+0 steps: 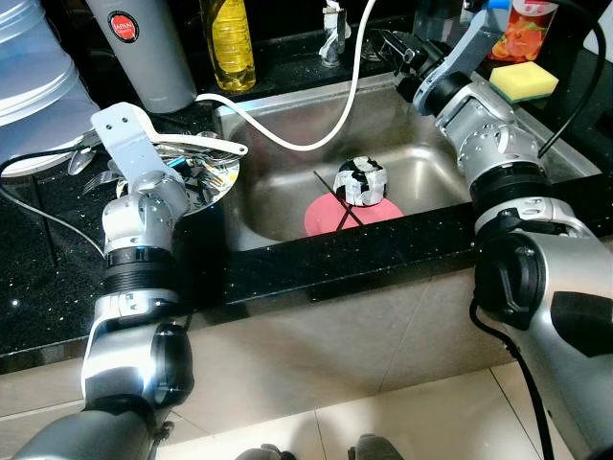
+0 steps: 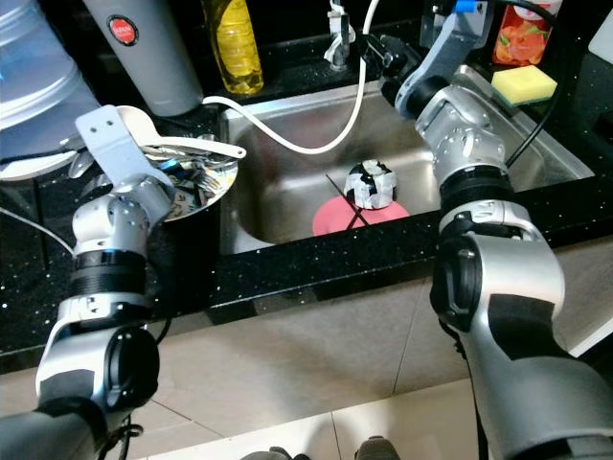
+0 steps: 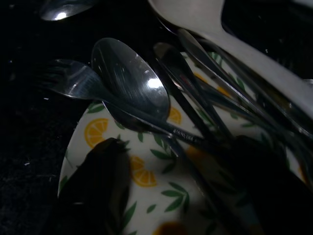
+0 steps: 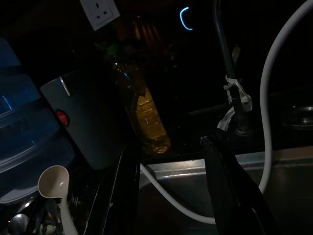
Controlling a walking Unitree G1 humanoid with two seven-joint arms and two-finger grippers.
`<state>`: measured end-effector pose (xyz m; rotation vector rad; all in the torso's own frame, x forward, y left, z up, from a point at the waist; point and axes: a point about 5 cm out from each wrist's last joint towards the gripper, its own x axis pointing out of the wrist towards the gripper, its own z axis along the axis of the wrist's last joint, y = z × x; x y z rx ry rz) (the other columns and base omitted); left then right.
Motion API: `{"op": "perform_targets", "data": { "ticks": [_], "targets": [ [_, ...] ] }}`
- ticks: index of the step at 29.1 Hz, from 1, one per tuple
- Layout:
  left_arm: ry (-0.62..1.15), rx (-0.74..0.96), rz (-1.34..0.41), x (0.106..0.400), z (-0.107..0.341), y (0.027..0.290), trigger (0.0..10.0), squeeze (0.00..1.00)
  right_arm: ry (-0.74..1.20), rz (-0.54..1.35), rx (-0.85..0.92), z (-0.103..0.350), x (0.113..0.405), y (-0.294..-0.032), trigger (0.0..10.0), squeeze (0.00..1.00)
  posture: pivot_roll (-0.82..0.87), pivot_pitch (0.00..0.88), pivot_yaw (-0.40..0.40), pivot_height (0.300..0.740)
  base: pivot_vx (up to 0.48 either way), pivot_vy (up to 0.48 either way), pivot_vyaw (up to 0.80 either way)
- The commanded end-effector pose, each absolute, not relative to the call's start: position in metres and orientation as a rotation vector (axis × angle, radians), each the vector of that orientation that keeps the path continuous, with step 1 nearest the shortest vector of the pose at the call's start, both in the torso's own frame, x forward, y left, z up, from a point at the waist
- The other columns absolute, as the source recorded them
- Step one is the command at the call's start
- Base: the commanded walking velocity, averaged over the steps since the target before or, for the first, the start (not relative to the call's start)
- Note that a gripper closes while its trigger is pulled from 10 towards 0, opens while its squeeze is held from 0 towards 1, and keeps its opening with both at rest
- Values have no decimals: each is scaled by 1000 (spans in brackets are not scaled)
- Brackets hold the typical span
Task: Kitchen organization
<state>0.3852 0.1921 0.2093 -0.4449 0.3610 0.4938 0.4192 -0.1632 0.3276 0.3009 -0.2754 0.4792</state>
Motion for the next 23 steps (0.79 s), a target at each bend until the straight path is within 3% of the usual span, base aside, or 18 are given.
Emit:
{"op": "perform_targets", "data": {
  "ticks": [1,2,3,13,18,23],
  "targets": [
    [528,-513,549,377,167,201,1765,0,-268,496,305,327,420,-158,10000,0,-32,69,104,740,0,0,0],
    [528,-513,549,377,167,201,1765,0,-268,496,305,327,420,-158,10000,0,-32,69,104,740,0,0,0],
    [545,-534,567,375,163,204,0,0,-267,493,305,327,419,-159,10000,0,-35,69,103,740,0,0,0],
    [562,-584,616,375,157,214,0,0,-266,492,303,327,419,-160,10000,0,-41,71,103,740,0,0,0],
    [447,-465,660,377,171,231,0,0,-263,493,304,327,420,-160,10000,0,-40,71,97,740,0,0,0],
    [318,-482,605,382,191,233,118,0,-260,496,305,326,420,-159,10000,0,-38,72,94,740,0,0,0]
  ]
}}
